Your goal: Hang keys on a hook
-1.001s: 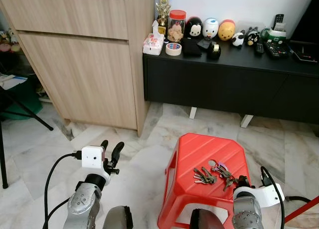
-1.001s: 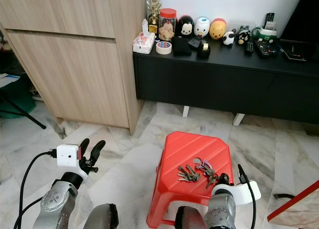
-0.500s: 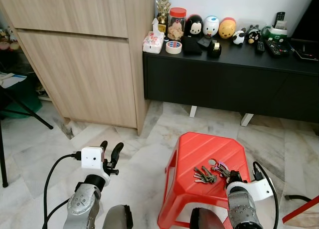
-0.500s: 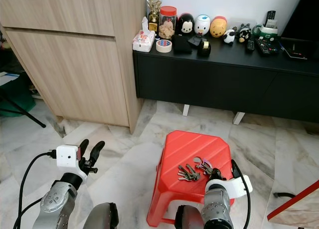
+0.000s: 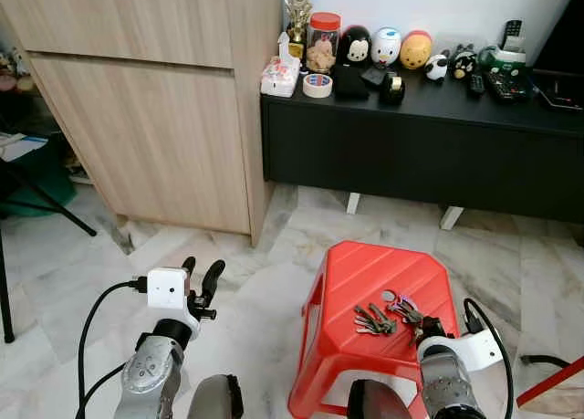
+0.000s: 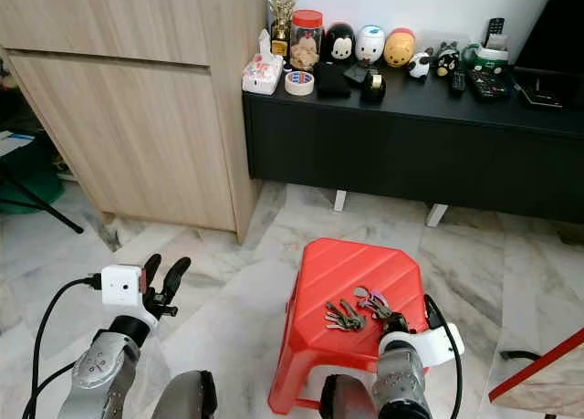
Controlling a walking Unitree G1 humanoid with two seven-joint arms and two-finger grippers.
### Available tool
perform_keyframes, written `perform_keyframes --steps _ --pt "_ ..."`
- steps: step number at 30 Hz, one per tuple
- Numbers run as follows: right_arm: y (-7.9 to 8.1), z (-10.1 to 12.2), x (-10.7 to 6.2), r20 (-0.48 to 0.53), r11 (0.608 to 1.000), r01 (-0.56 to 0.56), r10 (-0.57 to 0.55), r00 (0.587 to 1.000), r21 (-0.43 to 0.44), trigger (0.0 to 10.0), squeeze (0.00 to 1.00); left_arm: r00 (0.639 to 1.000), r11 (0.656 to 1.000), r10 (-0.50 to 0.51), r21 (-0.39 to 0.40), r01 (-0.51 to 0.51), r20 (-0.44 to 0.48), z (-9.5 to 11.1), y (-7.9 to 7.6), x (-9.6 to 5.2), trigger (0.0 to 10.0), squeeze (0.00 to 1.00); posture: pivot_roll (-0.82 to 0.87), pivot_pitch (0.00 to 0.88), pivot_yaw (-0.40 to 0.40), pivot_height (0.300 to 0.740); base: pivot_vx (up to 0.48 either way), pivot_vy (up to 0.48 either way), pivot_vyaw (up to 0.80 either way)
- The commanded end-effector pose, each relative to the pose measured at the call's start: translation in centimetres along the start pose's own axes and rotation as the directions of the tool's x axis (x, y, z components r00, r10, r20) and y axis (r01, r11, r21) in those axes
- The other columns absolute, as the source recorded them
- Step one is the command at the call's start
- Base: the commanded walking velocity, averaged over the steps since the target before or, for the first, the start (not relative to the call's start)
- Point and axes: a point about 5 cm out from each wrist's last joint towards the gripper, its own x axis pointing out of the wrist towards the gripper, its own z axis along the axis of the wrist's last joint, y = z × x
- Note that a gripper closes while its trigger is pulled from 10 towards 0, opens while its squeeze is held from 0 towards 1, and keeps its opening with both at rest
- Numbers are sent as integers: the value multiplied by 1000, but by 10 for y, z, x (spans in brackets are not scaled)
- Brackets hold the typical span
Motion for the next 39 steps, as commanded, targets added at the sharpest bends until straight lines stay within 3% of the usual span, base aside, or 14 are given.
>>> perform_keyframes --steps 1,16,17,21,22,23,24,39 --pt "-1 2 1 1 1000 3 -3 1000 -4 10000 0 1000 1000 -14 23 15 -16 -2 -2 -2 10000 0 65 55 -69 608 0 0 0" --pt "1 2 4 -11 1000 8 -8 1000 0 10000 0 1000 1000 -12 28 13 -27 -3 -1 -5 10000 0 66 70 -64 608 0 0 0" --pt "0 1 4 -11 1000 12 -12 1000 3 8667 0 1000 999 -10 31 11 -27 -3 1 -5 10000 0 64 71 -64 608 0 0 0" --pt "-2 1 4 -10 1000 23 -23 1000 9 8706 0 1000 999 -5 38 6 -27 -2 5 -5 10000 0 69 72 -62 608 0 0 0" --pt "-3 1 4 -8 1000 31 -31 999 6 3922 0 1000 999 -3 39 4 -26 -2 5 -5 10000 0 71 73 -62 608 0 0 0" --pt "-3 1 4 -6 999 34 -34 999 3 3922 0 1000 999 -3 39 4 -25 -2 6 -5 10000 0 71 73 -62 608 0 0 0" --pt "-4 1 4 -6 999 35 -35 999 4 0 0 1000 999 -2 40 3 -25 -2 6 -5 10000 0 71 73 -62 608 0 0 0" --pt "-4 3 4 5 1000 29 -29 1000 5 0 0 1000 999 0 39 1 -27 -2 5 -6 10000 0 71 72 -64 608 0 0 0"
